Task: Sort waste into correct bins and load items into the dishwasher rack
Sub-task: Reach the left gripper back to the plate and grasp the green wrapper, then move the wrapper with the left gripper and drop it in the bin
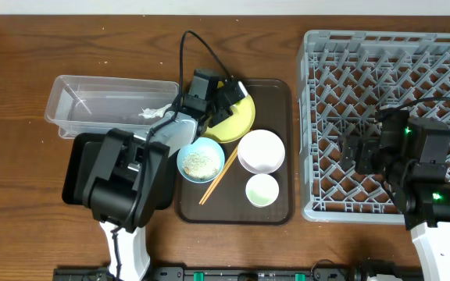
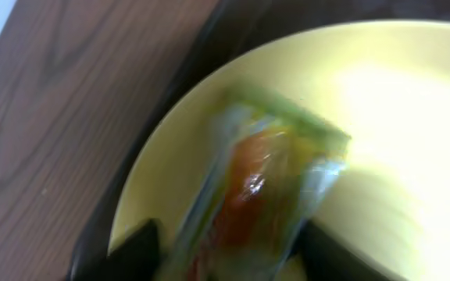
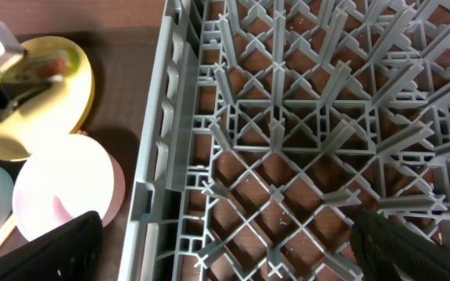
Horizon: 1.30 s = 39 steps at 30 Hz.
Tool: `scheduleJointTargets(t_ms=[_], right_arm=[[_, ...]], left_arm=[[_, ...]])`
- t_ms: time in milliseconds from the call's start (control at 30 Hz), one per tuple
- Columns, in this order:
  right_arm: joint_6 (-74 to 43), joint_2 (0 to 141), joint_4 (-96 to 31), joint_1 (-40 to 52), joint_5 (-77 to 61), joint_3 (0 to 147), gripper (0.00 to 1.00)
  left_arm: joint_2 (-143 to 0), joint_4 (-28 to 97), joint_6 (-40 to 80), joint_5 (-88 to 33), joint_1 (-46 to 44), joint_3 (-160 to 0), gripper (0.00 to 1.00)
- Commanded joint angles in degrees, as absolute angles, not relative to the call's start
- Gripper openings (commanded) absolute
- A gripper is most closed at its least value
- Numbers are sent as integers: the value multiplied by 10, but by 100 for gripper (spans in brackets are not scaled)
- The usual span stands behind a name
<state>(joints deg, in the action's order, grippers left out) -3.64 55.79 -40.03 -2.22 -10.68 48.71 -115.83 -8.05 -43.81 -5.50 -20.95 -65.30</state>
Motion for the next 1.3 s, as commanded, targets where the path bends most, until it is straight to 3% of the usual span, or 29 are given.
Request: scheduleJointTargets(t_ms=[0, 100, 133, 167, 500, 767, 1133, 1167, 1233, 1267], right_arm=[[-31, 558, -401, -11, -105, 499, 99], [-31, 558, -401, -11, -105, 499, 99], [-31, 558, -401, -11, -105, 499, 99], [-31, 558, -401, -11, -105, 499, 99], [-31, 558, -401, -11, -105, 499, 99], [-31, 558, -401, -11, -105, 499, 99], [-31, 558, -401, -11, -105, 499, 99], [-31, 558, -401, -11, -105, 499, 99], [-31, 558, -401, -11, -105, 499, 99], [-31, 558, -401, -11, -105, 499, 99]], left_arm=[[-1169, -77, -441, -49, -209, -658, 29], [-1169, -65, -429, -49, -209, -658, 19], [-1169, -61, -421, -49, -209, -658, 9], [-1169, -60, -413, -49, -209, -658, 6], [-1085, -5, -214, -50, -211, -658, 6], [-943, 73, -138, -49, -201, -658, 6], [-895, 196, 211, 15, -48, -654, 7], [-898, 199, 224, 15, -35, -652, 13], [-900, 206, 228, 4, -23, -651, 45], [-899, 208, 227, -7, -20, -651, 52]])
